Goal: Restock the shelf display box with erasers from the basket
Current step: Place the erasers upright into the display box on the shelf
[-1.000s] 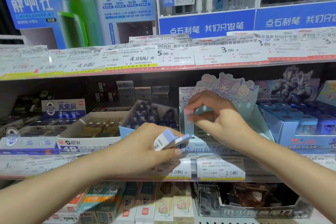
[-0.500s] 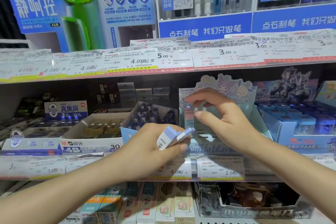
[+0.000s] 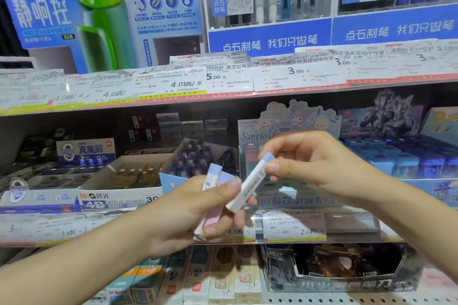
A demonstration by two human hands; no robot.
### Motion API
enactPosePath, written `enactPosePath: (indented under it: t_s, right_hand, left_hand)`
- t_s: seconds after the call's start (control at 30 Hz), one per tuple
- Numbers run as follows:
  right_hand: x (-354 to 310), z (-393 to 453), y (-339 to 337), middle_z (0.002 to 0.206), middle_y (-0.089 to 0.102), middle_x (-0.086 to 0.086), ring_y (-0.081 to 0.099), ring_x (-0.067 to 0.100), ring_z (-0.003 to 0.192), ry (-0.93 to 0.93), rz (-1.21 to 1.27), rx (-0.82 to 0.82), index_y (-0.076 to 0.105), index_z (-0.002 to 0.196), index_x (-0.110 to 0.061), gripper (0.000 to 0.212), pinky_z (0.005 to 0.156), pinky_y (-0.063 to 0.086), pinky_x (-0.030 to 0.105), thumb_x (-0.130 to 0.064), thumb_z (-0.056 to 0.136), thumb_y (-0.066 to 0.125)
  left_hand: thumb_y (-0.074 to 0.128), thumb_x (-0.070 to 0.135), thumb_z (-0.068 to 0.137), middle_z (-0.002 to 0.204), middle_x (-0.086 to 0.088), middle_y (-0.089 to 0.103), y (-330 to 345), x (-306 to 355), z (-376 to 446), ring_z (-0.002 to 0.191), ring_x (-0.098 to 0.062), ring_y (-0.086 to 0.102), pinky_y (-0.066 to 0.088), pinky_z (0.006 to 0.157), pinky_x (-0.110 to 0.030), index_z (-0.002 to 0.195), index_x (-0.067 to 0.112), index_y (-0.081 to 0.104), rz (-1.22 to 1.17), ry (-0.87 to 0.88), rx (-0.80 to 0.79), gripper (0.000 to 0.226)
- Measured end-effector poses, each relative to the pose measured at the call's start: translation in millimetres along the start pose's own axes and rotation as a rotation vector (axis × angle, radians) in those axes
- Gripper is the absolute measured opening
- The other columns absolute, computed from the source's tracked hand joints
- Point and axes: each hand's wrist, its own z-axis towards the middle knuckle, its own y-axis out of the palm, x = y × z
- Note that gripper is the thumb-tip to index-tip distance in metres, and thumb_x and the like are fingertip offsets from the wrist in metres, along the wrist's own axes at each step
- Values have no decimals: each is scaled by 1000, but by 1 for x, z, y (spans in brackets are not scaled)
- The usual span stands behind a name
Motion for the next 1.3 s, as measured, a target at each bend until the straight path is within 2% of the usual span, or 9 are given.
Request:
enactPosePath:
  t_s: [0.27, 0.47, 0.6, 0.73, 0.83, 0.93, 1.1, 1.2, 1.3]
  right_hand:
    - [2, -1, 2, 89, 70, 1, 65, 12, 79, -20, 68, -9, 70, 88, -17, 25, 71, 51, 16, 1, 74, 60]
    - [2, 2, 18, 90, 64, 9, 66, 20, 73, 74, 29, 213, 54, 108, -16, 38, 76, 56, 32, -2, 76, 68]
    - [0, 6, 22, 85, 62, 4, 65, 9, 69, -28, -65, 302, 57, 95, -20, 33, 72, 52, 22, 5, 75, 66]
    - [-3, 14, 5, 98, 62, 10, 60, 6, 72, -150, -203, 376, 56, 93, -22, 40, 78, 53, 22, 14, 76, 59]
    - [5, 16, 0, 99, 61, 9, 59, 13, 75, -163, -373, 323, 55, 92, -27, 39, 79, 51, 22, 10, 79, 60]
    - [15, 17, 2, 87, 59, 1, 58, 7, 74, -140, -423, 272, 56, 91, -32, 40, 77, 49, 15, 6, 80, 61]
    - [21, 18, 7, 89, 61, 12, 62, 16, 79, -164, -426, 227, 56, 92, -31, 39, 82, 52, 31, 6, 80, 60]
    - [22, 19, 7, 85, 63, 3, 63, 17, 80, -172, -466, 202, 55, 91, -37, 43, 81, 54, 36, 5, 80, 60]
    - [26, 20, 7, 84, 64, -7, 65, 11, 78, -172, -523, 171, 56, 92, -37, 39, 79, 54, 29, 0, 80, 63]
  left_hand:
    - [77, 20, 73, 53, -1, 51, 6, -1, -1, 33, -2, 36, 30, 37, -13, 66, 13, 62, -122, 84, 11, 18]
    - [65, 20, 84, 45, 6, 50, 20, 1, 4, 37, -5, 32, 28, 41, -13, 66, 14, 55, 186, 230, 343, 21]
    - [52, 30, 85, 40, 8, 51, 20, 2, 2, 39, -6, 35, 32, 46, -11, 77, 5, 60, 467, 278, 379, 28]
    - [53, 22, 91, 81, 22, 68, 6, -3, -3, 81, 9, 61, 43, 71, -4, 100, 22, 69, 945, 395, 448, 19]
    - [46, 8, 80, 120, 27, 55, -3, -8, -6, 115, 16, 46, 33, 96, -2, 117, 27, 64, 1184, 366, 347, 45]
    - [44, 7, 79, 129, 42, 23, -2, -7, -7, 124, 11, 40, 35, 97, -9, 128, 38, 52, 1322, 281, 281, 58]
    - [46, 5, 83, 130, 45, 1, 2, -5, -5, 135, 1, 34, 39, 102, -21, 138, 43, 35, 1437, 204, 247, 68]
    - [47, 4, 84, 124, 49, -3, 2, -4, -5, 131, 8, 30, 32, 94, -3, 138, 43, 34, 1430, 213, 237, 69]
    - [46, -1, 81, 134, 36, 13, -1, -3, -3, 120, 25, -3, 12, 85, 13, 140, 39, 33, 1434, 241, 223, 73]
